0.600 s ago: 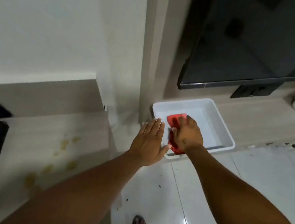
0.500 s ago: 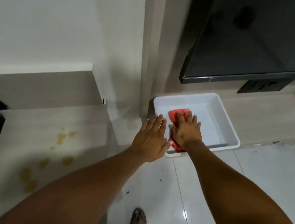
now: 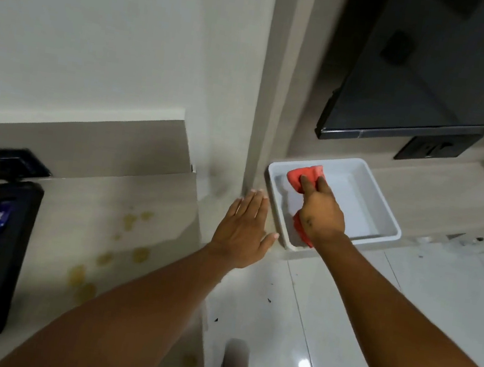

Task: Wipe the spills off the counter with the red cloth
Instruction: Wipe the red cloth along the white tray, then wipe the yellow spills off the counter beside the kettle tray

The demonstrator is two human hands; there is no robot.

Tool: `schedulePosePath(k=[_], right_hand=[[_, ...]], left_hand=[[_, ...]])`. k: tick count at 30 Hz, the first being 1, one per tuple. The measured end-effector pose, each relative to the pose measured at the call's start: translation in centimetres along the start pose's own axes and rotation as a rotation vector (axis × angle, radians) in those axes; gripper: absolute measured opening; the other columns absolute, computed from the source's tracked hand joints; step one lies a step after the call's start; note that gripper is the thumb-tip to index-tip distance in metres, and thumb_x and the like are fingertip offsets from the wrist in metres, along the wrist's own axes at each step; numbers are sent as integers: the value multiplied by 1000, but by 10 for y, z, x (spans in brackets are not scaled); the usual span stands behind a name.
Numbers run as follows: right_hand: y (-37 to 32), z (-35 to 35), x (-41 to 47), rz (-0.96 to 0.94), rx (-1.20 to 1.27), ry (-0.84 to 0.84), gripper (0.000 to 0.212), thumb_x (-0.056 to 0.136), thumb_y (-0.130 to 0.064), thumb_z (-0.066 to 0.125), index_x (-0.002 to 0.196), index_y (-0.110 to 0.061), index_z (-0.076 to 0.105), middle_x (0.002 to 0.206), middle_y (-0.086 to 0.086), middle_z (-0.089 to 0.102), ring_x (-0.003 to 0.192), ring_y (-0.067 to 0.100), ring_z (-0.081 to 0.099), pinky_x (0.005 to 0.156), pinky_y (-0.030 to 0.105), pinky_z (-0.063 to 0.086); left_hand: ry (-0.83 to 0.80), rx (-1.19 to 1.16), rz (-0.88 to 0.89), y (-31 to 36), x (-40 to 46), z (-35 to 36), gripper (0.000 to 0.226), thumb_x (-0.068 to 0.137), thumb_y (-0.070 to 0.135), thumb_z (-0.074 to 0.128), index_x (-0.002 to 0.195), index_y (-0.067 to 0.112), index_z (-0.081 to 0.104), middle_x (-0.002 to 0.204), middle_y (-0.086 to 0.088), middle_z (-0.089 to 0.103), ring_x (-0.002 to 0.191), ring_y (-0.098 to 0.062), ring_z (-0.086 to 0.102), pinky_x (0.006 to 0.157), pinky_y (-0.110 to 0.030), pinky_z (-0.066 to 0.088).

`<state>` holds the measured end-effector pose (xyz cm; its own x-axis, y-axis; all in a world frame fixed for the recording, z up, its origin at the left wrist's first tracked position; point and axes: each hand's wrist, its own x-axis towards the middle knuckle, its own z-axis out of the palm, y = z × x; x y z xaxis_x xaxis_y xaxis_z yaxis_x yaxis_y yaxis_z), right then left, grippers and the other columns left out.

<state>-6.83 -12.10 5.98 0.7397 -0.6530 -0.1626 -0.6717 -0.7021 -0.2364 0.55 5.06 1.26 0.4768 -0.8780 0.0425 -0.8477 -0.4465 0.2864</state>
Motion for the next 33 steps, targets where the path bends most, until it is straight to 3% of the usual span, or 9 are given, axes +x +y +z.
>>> schedulePosePath(k=[3, 8, 12, 15, 20, 23, 28, 31, 33], right_hand=[[-43, 10, -64, -14, 109, 73, 81, 89, -7, 62, 154, -35, 24, 167, 3, 16, 143, 36, 36, 107, 50, 41], [-120, 82, -198, -103, 410, 124, 60, 96, -15, 49, 151, -31, 35, 162, 7, 30, 134, 39, 46, 103, 49, 47], [-168, 149, -286, 61, 547, 94, 58, 102, -29, 35, 156, -36, 18, 163, 4, 26, 135, 35, 46, 102, 50, 48], [-186, 182, -320, 169, 506, 59, 59, 99, -47, 25, 156, -32, 22, 164, 9, 23, 143, 39, 34, 110, 58, 40], [-183, 199, -305, 109, 327, 125, 58, 102, -50, 32, 153, -23, 35, 162, 15, 28, 150, 33, 21, 124, 46, 9], [-198, 199, -277, 84, 327, 126, 54, 104, -47, 34, 153, -25, 34, 164, 11, 24, 151, 30, 19, 124, 46, 13], [-207, 214, -301, -164, 220, 30, 60, 100, -47, 29, 153, -19, 36, 164, 7, 21, 151, 31, 16, 123, 46, 16], [-188, 207, -284, 12, 262, 33, 61, 103, -48, 25, 157, -19, 24, 166, 5, 16, 152, 28, 13, 122, 50, 21], [-199, 199, -242, 29, 297, 55, 57, 105, -41, 31, 157, -20, 23, 167, 5, 15, 153, 28, 12, 122, 49, 22]], left_hand=[[46, -28, -12, -18, -58, -23, 80, 99, 50, 49, 157, 2, 22, 167, -19, 22, 155, -33, 17, 126, -48, 15], [92, -22, -71, -76, -196, -38, 79, 96, 51, 47, 154, 0, 31, 164, -21, 31, 154, -35, 23, 125, -50, 19], [72, 12, -206, -133, -314, -27, 85, 95, 59, 41, 155, 0, 29, 164, -21, 30, 153, -36, 23, 123, -53, 23], [12, 85, -276, -176, -383, -17, 88, 95, 62, 38, 154, -3, 29, 162, -25, 29, 152, -38, 27, 123, -53, 22], [-9, 86, -293, -205, -417, -12, 94, 94, 68, 39, 155, -3, 25, 165, -23, 25, 154, -35, 20, 125, -52, 18], [-17, 86, -299, -205, -415, -12, 96, 93, 66, 44, 156, -3, 23, 166, -23, 22, 155, -35, 16, 126, -53, 15], [-32, 70, -304, -206, -417, -11, 97, 93, 67, 42, 156, -3, 20, 167, -23, 20, 156, -34, 11, 127, -51, 12], [-33, 58, -297, -206, -418, -8, 97, 95, 67, 40, 157, -3, 17, 168, -22, 16, 157, -33, 6, 127, -48, 9], [-30, 53, -297, -207, -418, -7, 97, 95, 67, 41, 157, -3, 16, 168, -22, 15, 157, -32, 4, 128, -47, 8]])
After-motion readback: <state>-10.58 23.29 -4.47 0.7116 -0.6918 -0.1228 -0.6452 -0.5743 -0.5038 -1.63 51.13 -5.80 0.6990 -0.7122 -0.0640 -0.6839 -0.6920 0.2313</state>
